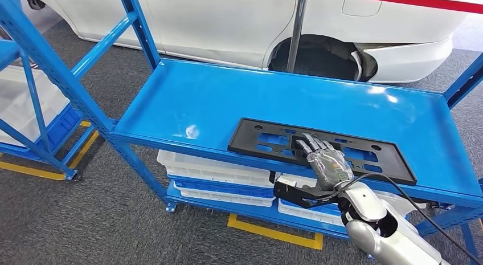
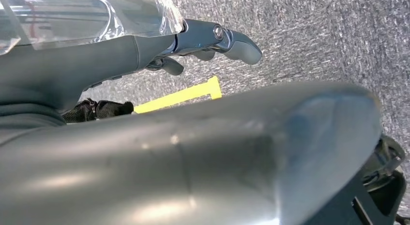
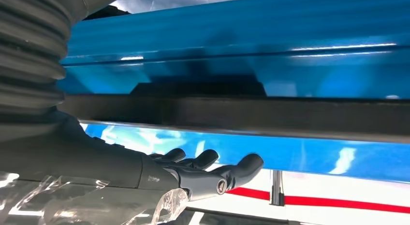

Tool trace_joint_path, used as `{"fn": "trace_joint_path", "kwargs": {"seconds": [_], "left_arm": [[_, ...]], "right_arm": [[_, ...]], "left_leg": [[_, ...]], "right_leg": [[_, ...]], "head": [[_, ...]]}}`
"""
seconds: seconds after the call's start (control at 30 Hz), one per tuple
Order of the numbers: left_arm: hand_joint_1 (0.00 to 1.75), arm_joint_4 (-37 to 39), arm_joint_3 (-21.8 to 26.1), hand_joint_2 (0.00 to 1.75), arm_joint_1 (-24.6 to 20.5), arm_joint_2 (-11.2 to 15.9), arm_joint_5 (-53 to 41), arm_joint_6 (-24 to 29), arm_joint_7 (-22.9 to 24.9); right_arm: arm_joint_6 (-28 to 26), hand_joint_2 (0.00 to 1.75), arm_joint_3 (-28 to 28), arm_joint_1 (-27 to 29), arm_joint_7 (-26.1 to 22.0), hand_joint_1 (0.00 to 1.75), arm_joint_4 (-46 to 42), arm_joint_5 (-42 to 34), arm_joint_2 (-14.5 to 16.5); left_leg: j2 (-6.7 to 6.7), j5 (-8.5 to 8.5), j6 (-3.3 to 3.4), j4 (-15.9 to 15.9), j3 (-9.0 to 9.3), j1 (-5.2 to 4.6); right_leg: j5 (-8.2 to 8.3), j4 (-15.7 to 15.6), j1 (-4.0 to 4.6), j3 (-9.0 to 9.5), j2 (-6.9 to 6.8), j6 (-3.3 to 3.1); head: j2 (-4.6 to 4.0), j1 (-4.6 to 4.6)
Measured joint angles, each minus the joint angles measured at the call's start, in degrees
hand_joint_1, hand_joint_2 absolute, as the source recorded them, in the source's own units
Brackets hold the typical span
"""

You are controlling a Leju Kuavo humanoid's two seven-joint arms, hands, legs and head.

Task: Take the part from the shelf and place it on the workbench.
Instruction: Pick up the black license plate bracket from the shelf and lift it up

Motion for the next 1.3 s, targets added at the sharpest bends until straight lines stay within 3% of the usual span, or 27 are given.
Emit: {"fn": "trace_joint_path", "kwargs": {"seconds": [0.07,0.13,0.17,0.2,0.23,0.3,0.33,0.37,0.4,0.47,0.5,0.57,0.6,0.63,0.7,0.73,0.77,0.83,0.9,1.03,1.17,1.3], "left_arm": [[0.00,-0.01,0.00,0.00,-0.02,-0.05,0.00,0.00,-0.08],[0.00,-0.02,0.00,0.00,-0.01,-0.11,0.01,-0.07,-0.12],[0.00,-0.02,0.00,0.00,0.03,-0.15,0.01,-0.12,-0.12],[0.00,-0.02,0.00,0.00,0.10,-0.19,0.01,-0.17,-0.12],[0.00,-0.02,0.00,0.00,0.17,-0.22,0.02,-0.19,-0.11],[0.00,-0.02,0.00,0.00,0.24,-0.26,0.01,-0.17,-0.13],[0.00,0.01,0.00,0.00,0.19,-0.18,0.02,-0.16,-0.14],[0.00,0.03,0.00,0.00,0.15,-0.14,0.03,-0.13,-0.16],[0.00,0.05,0.00,0.00,0.11,-0.10,0.03,-0.08,-0.19],[0.00,0.07,0.00,0.00,0.11,-0.14,0.04,0.04,-0.28],[0.00,0.07,0.00,0.00,0.11,-0.15,0.01,0.14,-0.39],[0.00,0.07,0.00,0.00,0.08,-0.15,-0.15,0.45,-0.75],[0.00,0.07,0.00,0.00,0.07,-0.15,-0.20,0.57,-0.95],[0.00,0.07,0.00,0.00,0.08,-0.15,-0.18,0.60,-1.09],[0.00,0.07,0.00,0.00,0.22,-0.15,0.05,0.33,-1.19],[0.00,0.07,0.00,0.00,0.28,-0.15,0.23,0.11,-1.19],[0.00,0.07,0.00,0.00,0.31,-0.15,0.39,-0.06,-1.21],[0.00,0.07,0.00,0.00,0.27,-0.12,0.64,-0.21,-1.32],[0.00,0.07,0.00,0.00,0.22,-0.09,0.70,-0.22,-1.47],[0.00,0.07,0.00,0.00,0.19,-0.22,0.72,-0.24,-1.54],[0.00,0.07,0.00,0.00,0.10,-0.22,0.70,-0.25,-1.54],[0.00,0.07,0.00,0.00,0.15,-0.23,0.72,-0.24,-1.54]], "right_arm": [[-0.01,1.75,0.07,-0.22,0.04,0.00,0.09,0.02,-0.03],[-0.01,1.75,0.19,-0.31,0.06,0.00,0.26,0.01,-0.07],[0.00,1.75,0.27,-0.26,0.07,0.00,0.36,0.00,-0.08],[0.01,1.75,0.37,-0.21,0.08,0.00,0.48,-0.01,-0.07],[0.01,1.75,0.46,-0.19,0.09,0.00,0.60,-0.01,-0.07],[-0.01,1.75,0.56,-0.24,0.09,0.00,0.75,0.01,-0.07],[-0.01,1.75,0.64,-0.34,0.09,0.00,0.85,0.01,-0.01],[-0.02,1.75,0.71,-0.44,0.09,0.00,0.93,0.01,0.03],[-0.03,1.75,0.80,-0.52,0.09,0.00,1.01,0.02,0.07],[-0.05,1.75,0.96,-0.61,0.08,0.02,1.16,0.03,0.09],[-0.07,1.75,1.02,-0.63,0.08,0.18,1.20,0.04,0.10],[-0.13,1.75,1.07,-0.72,0.08,1.06,1.23,0.04,0.11],[-0.19,1.75,1.08,-0.76,0.10,1.47,1.24,0.03,0.11],[-0.23,1.75,1.08,-0.80,0.12,1.75,1.24,-0.08,0.12],[-0.30,1.75,1.15,-0.77,0.19,1.75,1.26,-0.31,0.12],[-0.31,1.75,1.24,-0.73,0.21,1.75,1.27,-0.42,0.12],[-0.32,1.75,1.34,-0.67,0.22,1.75,1.28,-0.45,0.11],[-0.32,1.75,1.53,-0.54,0.23,1.75,1.30,-0.50,0.09],[-0.33,1.75,1.67,-0.38,0.25,1.75,1.30,-0.53,0.08],[-0.42,1.75,1.74,-0.24,0.45,1.75,1.30,-0.49,-0.17],[-0.57,1.75,1.72,-0.79,0.50,1.75,1.30,-0.43,-0.17],[-0.68,1.75,1.73,-1.40,0.51,1.75,1.32,-0.38,-0.17]], "left_leg": [[0.07,1.11,0.39,-2.16,1.35,0.60],[0.15,1.39,0.38,-2.83,1.83,1.00],[0.13,1.30,0.20,-2.79,1.85,1.18],[0.12,1.11,-0.08,-2.66,1.86,1.44],[0.10,0.84,-0.50,-2.40,1.86,1.81],[0.05,-0.09,-1.86,-1.13,1.74,2.72],[-0.02,-0.76,-2.63,-0.31,1.44,2.98],[-0.04,-1.41,-3.30,0.45,1.12,3.08],[-0.05,-1.89,-3.76,0.92,0.88,3.04],[-0.04,-2.31,-4.11,1.11,0.82,3.09],[-0.02,-2.60,-4.15,1.46,0.78,3.18],[0.06,-4.72,-4.03,5.29,-0.97,3.12],[0.10,-6.57,-3.83,9.19,-2.92,2.90],[0.11,-8.48,-3.57,13.81,-5.34,2.63],[0.10,-10.25,-2.86,20.50,-9.23,2.08],[0.10,-9.52,-2.35,20.67,-9.71,1.78],[0.10,-7.80,-1.75,18.40,-9.00,1.46],[0.03,-3.50,-0.25,9.96,-5.63,0.61],[-0.02,-1.16,0.47,4.40,-3.55,-0.07],[-0.02,-0.60,-1.32,3.46,-3.12,-0.02],[-0.18,-0.47,-0.64,3.46,-3.11,-0.10],[-0.29,-0.42,-0.45,3.47,-3.15,-0.11]], "right_leg": [[-1.75,2.71,0.19,-1.03,-0.01,0.43],[-5.12,9.80,-0.16,-4.42,-0.04,1.02],[-6.24,13.11,-0.44,-6.21,-0.05,1.40],[-6.27,14.63,-0.78,-7.22,-0.07,1.85],[-5.20,13.88,-1.16,-7.08,-0.11,2.38],[-1.31,6.70,-2.03,-3.72,-0.25,3.85],[-0.01,3.41,-2.29,-2.06,-0.14,4.27],[0.51,1.46,-2.41,-1.02,-0.01,4.03],[0.26,1.05,-2.36,-0.80,0.14,3.41],[-0.24,1.80,-2.09,-1.10,0.28,1.49],[-0.35,1.91,-1.98,-1.15,0.25,0.96],[-0.35,1.96,-1.76,-1.11,0.17,0.19],[-0.35,1.93,-1.63,-1.08,0.12,-0.05],[-0.40,1.93,-1.45,-1.06,0.08,-0.21],[-0.60,1.94,-1.01,-0.97,0.12,-0.52],[-0.70,1.94,-0.77,-0.85,0.19,-0.67],[-0.81,1.94,-0.57,-0.69,0.29,-0.78],[-1.02,1.95,-0.15,-0.39,0.49,-0.83],[-1.29,1.99,0.19,-0.31,0.73,-0.58],[-1.46,1.81,0.37,-0.34,1.03,-1.86],[-1.16,1.09,0.32,-0.01,0.87,-1.37],[-0.91,0.80,0.31,0.21,0.71,-0.78]], "head": [[0.00,0.12],[0.00,0.20],[0.00,0.21],[0.00,0.20],[0.00,0.20],[0.00,0.21],[0.00,0.30],[0.01,0.32],[0.01,0.27],[0.01,0.03],[0.00,-0.08],[0.00,-0.17],[0.00,-0.20],[0.00,-0.23],[0.00,-0.26],[0.00,-0.26],[0.00,-0.26],[0.00,-0.25],[0.00,-0.23],[0.00,-0.12],[0.00,-0.08],[0.00,-0.08]]}}
